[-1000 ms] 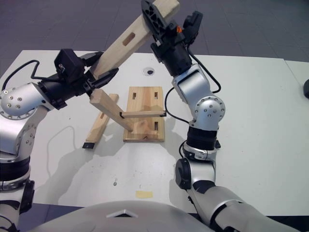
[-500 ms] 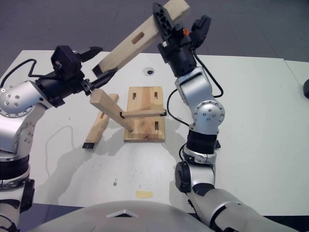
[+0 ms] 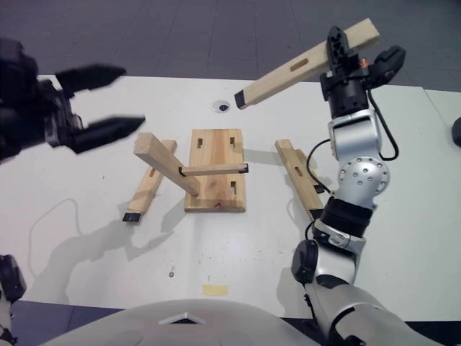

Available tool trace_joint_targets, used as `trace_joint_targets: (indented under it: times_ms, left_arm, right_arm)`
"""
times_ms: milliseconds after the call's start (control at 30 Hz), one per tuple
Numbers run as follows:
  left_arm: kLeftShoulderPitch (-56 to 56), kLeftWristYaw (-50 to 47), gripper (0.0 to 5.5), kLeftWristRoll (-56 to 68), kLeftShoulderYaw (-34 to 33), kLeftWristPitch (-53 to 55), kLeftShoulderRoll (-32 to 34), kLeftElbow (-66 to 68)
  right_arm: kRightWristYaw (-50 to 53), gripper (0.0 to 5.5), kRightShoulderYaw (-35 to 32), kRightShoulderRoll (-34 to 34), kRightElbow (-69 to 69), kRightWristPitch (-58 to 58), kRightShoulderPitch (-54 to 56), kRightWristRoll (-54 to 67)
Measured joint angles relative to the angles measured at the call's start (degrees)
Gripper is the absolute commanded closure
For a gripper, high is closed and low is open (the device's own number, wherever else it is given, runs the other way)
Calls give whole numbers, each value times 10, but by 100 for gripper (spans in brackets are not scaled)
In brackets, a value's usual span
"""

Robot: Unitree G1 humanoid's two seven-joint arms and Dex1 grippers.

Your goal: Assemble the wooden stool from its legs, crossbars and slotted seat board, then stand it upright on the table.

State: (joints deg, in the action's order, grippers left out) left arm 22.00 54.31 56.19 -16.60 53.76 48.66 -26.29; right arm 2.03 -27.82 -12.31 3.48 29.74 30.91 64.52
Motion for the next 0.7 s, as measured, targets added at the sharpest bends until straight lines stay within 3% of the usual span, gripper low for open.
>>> trace_joint_targets:
  times_ms: [100,200,567,700]
  left_arm:
    - [-3,36,33,-23,52,-15,6,6]
    - [-3,59,89,-76,110,-47,16,4]
    - [-8,59,265,-95,116,-71,23,-42]
    - [-15,24,330,-115,126,-85,12,-58]
  right_arm:
    - [-9,450,-3,-11,-1,11,-6,-1]
    - [-16,450,6,-10,0,17,-9,-2]
    - [-20,450,12,-10,8,20,-27,-19]
    - [-53,450,46,-26,39,20,-47,-60]
